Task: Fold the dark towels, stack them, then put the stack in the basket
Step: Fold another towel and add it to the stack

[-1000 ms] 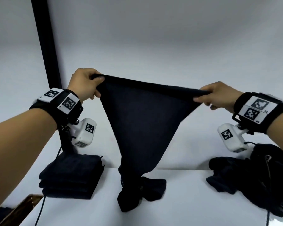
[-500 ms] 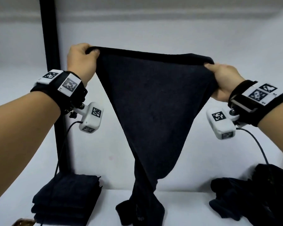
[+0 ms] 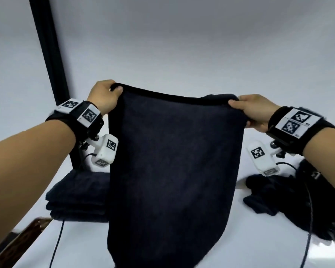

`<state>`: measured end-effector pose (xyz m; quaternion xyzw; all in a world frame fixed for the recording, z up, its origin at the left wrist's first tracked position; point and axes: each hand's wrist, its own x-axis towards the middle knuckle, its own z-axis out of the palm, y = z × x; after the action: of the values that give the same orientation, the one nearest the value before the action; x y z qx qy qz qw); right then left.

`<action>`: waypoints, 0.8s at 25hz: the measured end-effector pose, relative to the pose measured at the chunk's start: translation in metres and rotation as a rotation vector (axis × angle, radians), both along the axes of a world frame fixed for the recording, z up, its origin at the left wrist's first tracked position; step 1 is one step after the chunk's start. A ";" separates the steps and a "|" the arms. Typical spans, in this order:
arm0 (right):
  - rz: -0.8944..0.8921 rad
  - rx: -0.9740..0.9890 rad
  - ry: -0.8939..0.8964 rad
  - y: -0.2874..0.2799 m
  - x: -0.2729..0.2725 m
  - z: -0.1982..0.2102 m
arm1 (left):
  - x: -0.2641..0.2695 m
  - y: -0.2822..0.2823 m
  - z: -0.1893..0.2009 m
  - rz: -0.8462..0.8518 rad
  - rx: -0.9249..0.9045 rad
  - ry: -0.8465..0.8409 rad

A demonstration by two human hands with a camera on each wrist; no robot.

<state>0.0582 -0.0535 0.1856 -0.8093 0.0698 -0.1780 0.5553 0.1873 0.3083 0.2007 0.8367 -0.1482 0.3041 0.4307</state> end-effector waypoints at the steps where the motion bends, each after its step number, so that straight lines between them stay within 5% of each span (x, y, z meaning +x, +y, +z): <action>1: 0.006 0.017 0.042 0.000 0.005 -0.020 | 0.003 0.000 -0.020 -0.017 -0.015 0.073; 10: 0.137 0.269 0.368 0.021 0.031 -0.190 | -0.015 0.002 -0.193 0.060 0.186 0.455; 12: 0.106 0.090 0.450 0.020 0.032 -0.215 | -0.032 0.004 -0.216 0.068 0.296 0.570; 16: 0.124 -0.742 0.692 0.013 0.019 -0.250 | -0.085 0.008 -0.253 -0.024 0.737 0.778; 20: 0.126 -0.688 0.856 0.001 0.000 -0.255 | -0.097 0.011 -0.278 -0.048 0.627 0.970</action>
<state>0.0581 -0.0522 -0.0690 -0.9468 0.1787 0.1878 0.1905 0.0902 0.3192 -0.0770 0.9645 -0.0358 -0.1823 0.1876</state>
